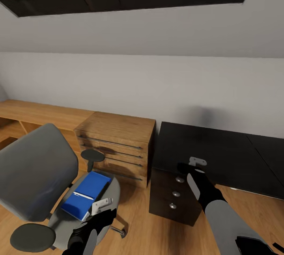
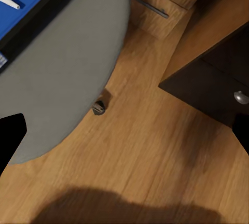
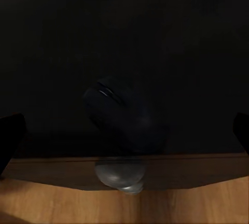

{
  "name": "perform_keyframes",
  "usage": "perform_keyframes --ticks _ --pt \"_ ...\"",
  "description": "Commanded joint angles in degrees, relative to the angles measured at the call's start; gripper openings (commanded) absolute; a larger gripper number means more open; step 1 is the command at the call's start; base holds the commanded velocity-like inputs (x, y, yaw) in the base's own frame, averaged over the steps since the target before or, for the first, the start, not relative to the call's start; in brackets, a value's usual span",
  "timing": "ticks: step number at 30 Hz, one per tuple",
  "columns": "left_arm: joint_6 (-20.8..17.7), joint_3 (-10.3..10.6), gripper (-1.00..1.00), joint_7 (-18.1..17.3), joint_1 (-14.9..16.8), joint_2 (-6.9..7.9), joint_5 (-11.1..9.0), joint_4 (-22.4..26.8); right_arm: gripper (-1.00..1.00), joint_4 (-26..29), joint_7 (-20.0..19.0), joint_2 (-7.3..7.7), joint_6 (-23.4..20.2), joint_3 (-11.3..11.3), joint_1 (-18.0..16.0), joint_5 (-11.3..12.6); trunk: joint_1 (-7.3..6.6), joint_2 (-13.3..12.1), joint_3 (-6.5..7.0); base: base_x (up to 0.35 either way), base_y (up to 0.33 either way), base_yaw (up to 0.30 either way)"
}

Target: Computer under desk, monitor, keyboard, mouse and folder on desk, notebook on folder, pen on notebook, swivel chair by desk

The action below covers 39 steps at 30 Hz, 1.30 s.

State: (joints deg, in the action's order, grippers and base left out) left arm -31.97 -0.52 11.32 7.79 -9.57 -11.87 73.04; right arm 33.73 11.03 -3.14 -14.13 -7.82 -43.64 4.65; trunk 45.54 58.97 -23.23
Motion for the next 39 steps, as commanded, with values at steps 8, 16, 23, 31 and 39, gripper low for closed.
perform_keyframes --ticks 8,16,23,31,39 --pt "-0.21 0.06 1.0 0.38 0.03 -0.02 -0.61 0.08 1.0 0.11 1.14 0.38 -0.2 -0.09 -0.01 0.45 0.01 0.05 -0.07 0.063 -0.016 0.0" --pt "-0.21 0.07 1.0 0.33 0.03 -0.01 -0.61 0.1 1.0 0.11 2.21 1.76 -0.2 -0.09 0.01 0.45 0.01 0.05 -0.07 0.089 -0.029 0.0" --pt "-0.2 0.08 1.0 0.22 0.03 -0.01 -0.61 0.18 1.0 -0.01 2.16 2.45 -0.2 -0.02 0.01 0.4 0.01 0.05 -0.07 0.015 -0.005 0.0" --pt "-0.2 0.08 1.0 0.12 0.03 -0.01 -0.61 0.32 1.0 -0.3 1.47 2.87 -0.2 -0.01 0.02 -1.63 0.01 0.05 -0.07 0.002 -0.001 0.0" --pt "-0.2 0.08 1.0 0.11 0.03 -0.01 -0.64 0.34 1.0 -0.59 -2.42 3.2 -0.2 -0.01 0.03 -4.4 0.01 0.05 -0.07 0.0 0.0 0.0"
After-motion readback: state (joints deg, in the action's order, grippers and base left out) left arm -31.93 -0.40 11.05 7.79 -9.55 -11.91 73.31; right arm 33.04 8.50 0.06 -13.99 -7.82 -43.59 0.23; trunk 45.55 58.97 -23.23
